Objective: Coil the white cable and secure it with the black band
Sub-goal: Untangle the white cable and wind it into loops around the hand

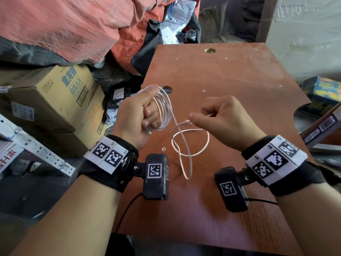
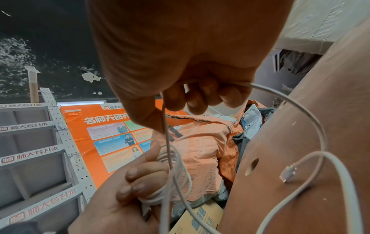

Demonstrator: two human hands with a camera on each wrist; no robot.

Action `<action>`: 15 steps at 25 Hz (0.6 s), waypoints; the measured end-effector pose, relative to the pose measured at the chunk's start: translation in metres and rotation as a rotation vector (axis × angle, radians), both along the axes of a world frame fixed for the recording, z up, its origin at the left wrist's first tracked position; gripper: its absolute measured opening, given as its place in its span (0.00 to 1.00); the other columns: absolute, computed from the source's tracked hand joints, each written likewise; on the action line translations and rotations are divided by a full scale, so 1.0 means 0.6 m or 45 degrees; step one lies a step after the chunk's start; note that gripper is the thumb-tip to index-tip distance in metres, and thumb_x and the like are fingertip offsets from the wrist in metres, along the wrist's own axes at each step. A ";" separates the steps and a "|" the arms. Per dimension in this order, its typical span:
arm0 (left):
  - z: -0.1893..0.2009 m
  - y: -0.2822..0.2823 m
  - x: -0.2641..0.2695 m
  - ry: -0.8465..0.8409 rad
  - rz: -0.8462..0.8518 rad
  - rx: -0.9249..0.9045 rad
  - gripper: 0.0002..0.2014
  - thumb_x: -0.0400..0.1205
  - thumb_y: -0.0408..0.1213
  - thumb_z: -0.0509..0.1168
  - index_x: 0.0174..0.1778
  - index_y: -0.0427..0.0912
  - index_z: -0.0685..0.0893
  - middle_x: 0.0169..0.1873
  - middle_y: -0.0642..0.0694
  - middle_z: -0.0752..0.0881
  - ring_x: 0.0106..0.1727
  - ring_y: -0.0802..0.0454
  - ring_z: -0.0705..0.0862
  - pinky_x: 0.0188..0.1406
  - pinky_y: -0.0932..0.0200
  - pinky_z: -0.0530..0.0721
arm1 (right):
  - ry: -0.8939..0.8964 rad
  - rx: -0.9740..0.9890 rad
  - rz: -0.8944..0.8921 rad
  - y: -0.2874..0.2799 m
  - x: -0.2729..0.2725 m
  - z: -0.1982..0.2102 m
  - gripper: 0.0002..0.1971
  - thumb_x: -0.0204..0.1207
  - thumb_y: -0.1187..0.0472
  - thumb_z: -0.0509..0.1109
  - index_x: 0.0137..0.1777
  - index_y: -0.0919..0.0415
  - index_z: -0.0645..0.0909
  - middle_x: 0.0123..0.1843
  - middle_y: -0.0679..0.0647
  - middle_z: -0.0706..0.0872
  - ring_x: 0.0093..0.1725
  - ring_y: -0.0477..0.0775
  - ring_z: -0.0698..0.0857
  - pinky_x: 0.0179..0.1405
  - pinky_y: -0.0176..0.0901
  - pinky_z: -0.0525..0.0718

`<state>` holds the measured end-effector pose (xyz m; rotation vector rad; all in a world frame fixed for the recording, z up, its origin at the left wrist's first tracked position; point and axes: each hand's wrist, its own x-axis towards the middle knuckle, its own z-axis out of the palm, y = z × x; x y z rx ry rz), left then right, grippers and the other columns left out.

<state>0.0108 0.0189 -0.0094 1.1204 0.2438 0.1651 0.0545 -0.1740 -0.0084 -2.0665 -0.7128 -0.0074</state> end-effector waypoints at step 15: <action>0.012 -0.011 -0.003 -0.084 -0.021 -0.136 0.28 0.88 0.45 0.60 0.19 0.48 0.66 0.15 0.52 0.65 0.11 0.59 0.58 0.15 0.63 0.63 | -0.146 -0.142 0.112 0.012 -0.003 -0.015 0.20 0.68 0.75 0.66 0.54 0.56 0.87 0.55 0.48 0.89 0.53 0.49 0.88 0.54 0.48 0.86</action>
